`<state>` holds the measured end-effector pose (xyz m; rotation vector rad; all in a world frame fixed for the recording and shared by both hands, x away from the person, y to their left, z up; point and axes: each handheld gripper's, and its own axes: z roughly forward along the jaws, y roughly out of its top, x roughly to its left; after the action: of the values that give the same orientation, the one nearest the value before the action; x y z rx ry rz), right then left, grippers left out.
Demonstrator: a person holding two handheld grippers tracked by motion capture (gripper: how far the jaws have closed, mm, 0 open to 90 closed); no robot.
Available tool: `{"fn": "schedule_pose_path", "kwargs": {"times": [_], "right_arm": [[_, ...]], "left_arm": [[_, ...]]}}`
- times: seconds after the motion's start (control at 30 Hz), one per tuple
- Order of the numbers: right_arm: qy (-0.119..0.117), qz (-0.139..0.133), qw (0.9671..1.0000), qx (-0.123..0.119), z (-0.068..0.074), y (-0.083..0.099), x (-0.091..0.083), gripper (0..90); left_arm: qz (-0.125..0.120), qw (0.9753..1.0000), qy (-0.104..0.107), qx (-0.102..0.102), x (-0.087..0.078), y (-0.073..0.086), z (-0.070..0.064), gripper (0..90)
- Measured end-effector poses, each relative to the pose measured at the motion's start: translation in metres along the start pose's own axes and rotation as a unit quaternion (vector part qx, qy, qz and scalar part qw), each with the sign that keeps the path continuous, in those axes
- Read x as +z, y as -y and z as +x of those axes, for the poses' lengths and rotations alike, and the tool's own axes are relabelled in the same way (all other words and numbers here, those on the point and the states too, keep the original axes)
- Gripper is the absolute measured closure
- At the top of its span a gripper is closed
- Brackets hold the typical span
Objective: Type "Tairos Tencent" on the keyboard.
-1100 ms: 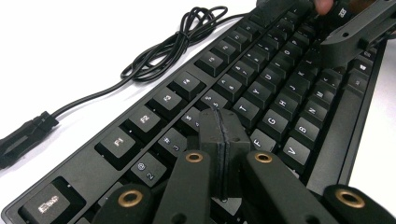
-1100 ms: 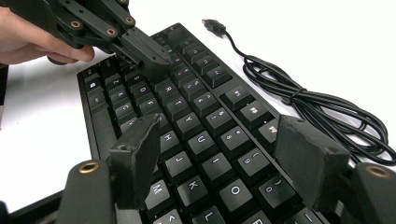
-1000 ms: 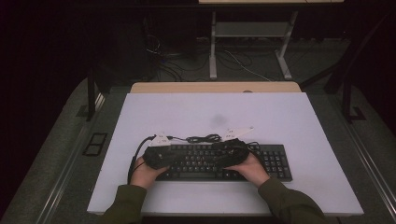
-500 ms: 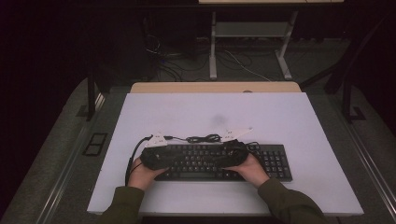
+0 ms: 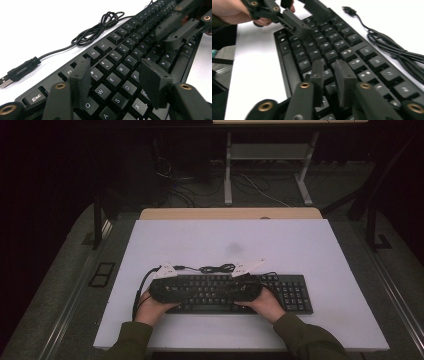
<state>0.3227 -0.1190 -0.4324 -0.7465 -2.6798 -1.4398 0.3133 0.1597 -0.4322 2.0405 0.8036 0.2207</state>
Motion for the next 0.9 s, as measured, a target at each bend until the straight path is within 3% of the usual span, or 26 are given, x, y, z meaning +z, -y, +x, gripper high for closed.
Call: {"fn": "schedule_pose_path", "kwargs": {"times": [0.2, 0.9], "right_arm": [[-0.016, 0.013, 0.9997, -0.01, 0.005, 0.0, 0.005, 89.0], [-0.017, 0.036, 0.999, -0.018, 0.007, 0.004, 0.012, 89.2]], "left_arm": [[-0.002, 1.0, -0.004, -0.003, 0.0, 0.001, 0.0, 36.8], [-0.007, 0.9999, -0.009, -0.003, -0.001, 0.001, 0.002, 34.0]]}}
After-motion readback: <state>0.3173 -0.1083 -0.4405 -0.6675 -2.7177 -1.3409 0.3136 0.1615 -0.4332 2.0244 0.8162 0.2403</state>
